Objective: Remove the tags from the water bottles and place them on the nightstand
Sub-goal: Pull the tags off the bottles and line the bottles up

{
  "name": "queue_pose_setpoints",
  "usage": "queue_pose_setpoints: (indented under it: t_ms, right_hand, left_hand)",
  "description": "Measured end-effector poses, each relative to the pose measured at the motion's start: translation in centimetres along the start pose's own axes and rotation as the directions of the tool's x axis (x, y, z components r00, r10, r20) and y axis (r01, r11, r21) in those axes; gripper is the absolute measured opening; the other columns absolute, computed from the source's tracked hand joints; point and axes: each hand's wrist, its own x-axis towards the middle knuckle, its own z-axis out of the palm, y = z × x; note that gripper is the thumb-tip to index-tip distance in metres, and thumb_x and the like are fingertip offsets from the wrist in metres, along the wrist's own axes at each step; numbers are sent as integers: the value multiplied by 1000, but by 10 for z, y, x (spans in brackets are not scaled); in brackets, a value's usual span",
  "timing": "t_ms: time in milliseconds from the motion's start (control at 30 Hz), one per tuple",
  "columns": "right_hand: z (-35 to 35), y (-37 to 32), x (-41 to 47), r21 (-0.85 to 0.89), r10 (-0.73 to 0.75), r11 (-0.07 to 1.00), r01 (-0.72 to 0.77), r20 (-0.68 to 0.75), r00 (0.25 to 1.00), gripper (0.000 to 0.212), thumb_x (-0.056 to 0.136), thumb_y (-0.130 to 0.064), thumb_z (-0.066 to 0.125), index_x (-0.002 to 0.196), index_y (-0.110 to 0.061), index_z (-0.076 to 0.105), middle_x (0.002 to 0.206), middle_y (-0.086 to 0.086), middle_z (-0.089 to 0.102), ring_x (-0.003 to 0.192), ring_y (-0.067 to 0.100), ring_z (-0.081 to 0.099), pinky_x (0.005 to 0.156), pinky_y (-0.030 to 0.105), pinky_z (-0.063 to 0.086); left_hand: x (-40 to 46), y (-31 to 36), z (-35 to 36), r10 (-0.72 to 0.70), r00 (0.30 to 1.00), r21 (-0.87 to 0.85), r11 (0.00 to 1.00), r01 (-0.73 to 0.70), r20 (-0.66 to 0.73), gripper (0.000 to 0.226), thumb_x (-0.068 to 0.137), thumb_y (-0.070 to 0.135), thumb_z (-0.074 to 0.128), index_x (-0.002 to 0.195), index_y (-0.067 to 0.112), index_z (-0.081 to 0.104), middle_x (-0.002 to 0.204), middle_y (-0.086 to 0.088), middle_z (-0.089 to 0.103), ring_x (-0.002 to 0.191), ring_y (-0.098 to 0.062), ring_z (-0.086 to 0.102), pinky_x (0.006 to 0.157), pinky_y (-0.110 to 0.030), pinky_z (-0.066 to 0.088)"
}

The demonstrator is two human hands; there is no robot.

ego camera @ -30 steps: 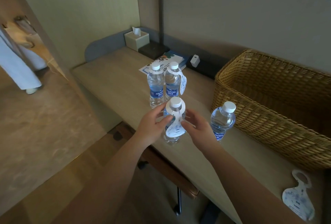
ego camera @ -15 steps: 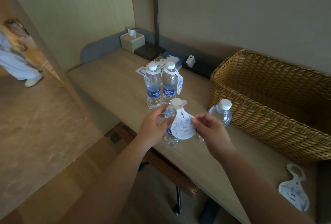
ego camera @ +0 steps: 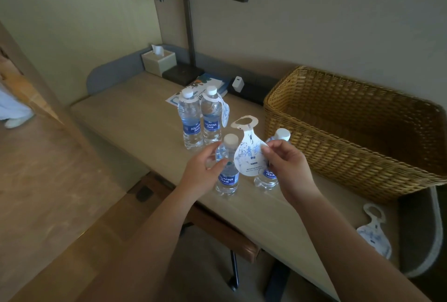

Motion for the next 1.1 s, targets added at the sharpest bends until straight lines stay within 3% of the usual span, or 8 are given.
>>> queue_pose_setpoints:
  t_ms: [200,267,367,567,667,833,967,1100]
  right_hand:
    - [-63,12,-29,98,65,994,-46,-201,977,5,88,-16,64,86,-11,63,82,6,69,80,22,61,74,35,52]
    - [-90,20,-41,94,92,993,-67,-294,951,7,87,-18,65,87,-11,65,83,6,71,79,20,64,72,31,55]
    - [-125,38,-55,34,144,989,-143,-440,886,8,86,-20,67,89,-13,67,88,10,72,81,23,67,76,37,55]
    - [-182,86,-66,-149,208,902,-404,-670,712,10,85,-17,69,86,-8,67,83,10,70,81,31,67,78,48,57]
    - [-196,102,-68,-236,203,837,-494,-703,681,8,84,-21,70,85,-13,69,86,9,71,79,26,67,75,45,57]
    - [-200,112,-76,-465,114,708,-532,-668,736,30,86,-28,66,113,-14,64,109,7,68,92,18,60,80,32,47]
    - [-186,121,-93,-766,-21,491,-416,-487,873,44,89,-24,62,129,-11,53,136,6,47,120,26,49,91,33,42]
    - [-169,130,-105,-898,38,306,-317,-322,946,46,91,-24,54,135,-14,49,146,2,36,133,22,31,103,34,36]
  left_hand:
    - [2,7,20,-20,999,-52,998,22,45,56,81,48,70,133,39,52,123,24,59,114,5,54,81,-11,41]
    - [5,8,30,-19,999,-37,999,21,43,62,75,50,74,131,35,53,121,19,63,112,1,57,91,-23,48]
    - [9,8,40,-9,1000,-5,1000,9,-4,61,76,43,78,129,27,54,119,11,65,109,-9,61,97,-40,50]
    - [13,10,51,3,1000,34,999,-2,-24,59,75,46,77,127,30,55,117,12,65,106,-9,62,97,-40,50]
    - [13,10,54,1,999,39,999,0,-37,60,75,46,77,127,29,55,119,10,65,108,-12,62,98,-42,50]
    - [15,7,54,-12,999,24,1000,13,-33,64,75,48,77,131,29,53,124,9,63,112,-13,60,99,-44,49]
    - [16,7,57,-6,1000,18,1000,6,-28,70,73,52,76,134,30,50,129,10,60,117,-12,58,101,-43,47]
    - [19,8,61,7,1000,-1,1000,-7,-15,64,72,53,76,128,32,55,123,10,64,112,-14,61,98,-45,50]
